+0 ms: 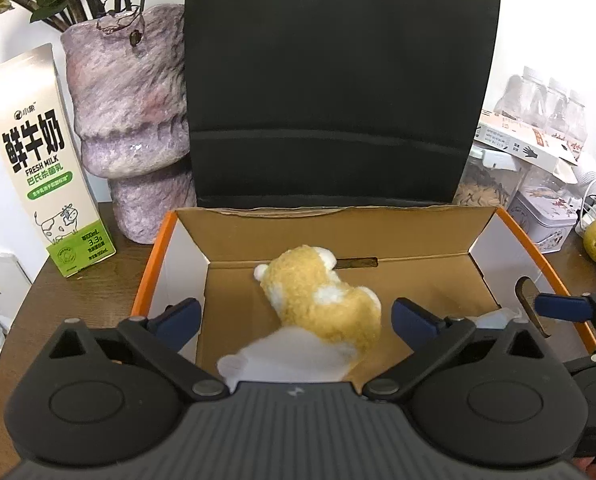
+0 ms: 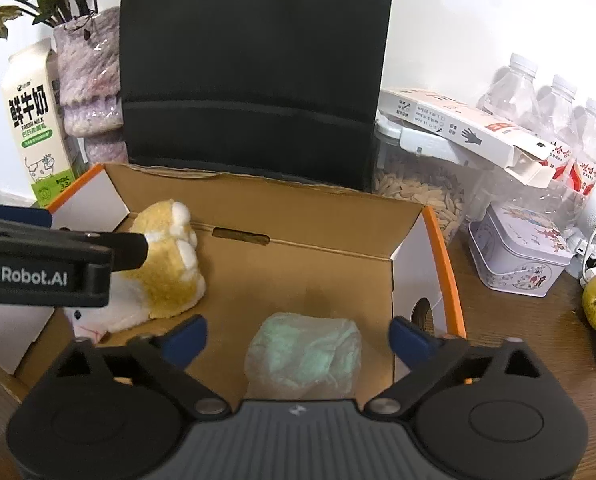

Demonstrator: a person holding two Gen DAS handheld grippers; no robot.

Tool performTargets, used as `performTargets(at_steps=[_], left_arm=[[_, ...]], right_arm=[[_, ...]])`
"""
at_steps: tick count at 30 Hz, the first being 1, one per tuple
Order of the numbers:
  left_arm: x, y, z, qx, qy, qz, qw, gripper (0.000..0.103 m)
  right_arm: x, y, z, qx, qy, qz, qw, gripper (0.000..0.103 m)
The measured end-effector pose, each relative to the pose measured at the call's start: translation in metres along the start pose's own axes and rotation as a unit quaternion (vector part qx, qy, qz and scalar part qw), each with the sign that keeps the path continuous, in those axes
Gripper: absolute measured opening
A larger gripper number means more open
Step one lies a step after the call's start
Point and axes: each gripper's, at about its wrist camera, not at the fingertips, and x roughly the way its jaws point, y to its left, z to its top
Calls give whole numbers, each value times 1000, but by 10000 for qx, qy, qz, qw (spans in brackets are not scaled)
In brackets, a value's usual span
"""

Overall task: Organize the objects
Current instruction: 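Open the left gripper dropping the sheep while the right gripper releases the bag into the box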

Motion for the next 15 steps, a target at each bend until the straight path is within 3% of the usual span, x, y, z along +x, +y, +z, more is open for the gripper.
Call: performTargets(at_steps=[15], left_arm=[[-18, 0, 0, -7, -85, 16, 10000, 103]], right_arm=[[-19, 1, 2, 22, -125, 10, 9999, 103]])
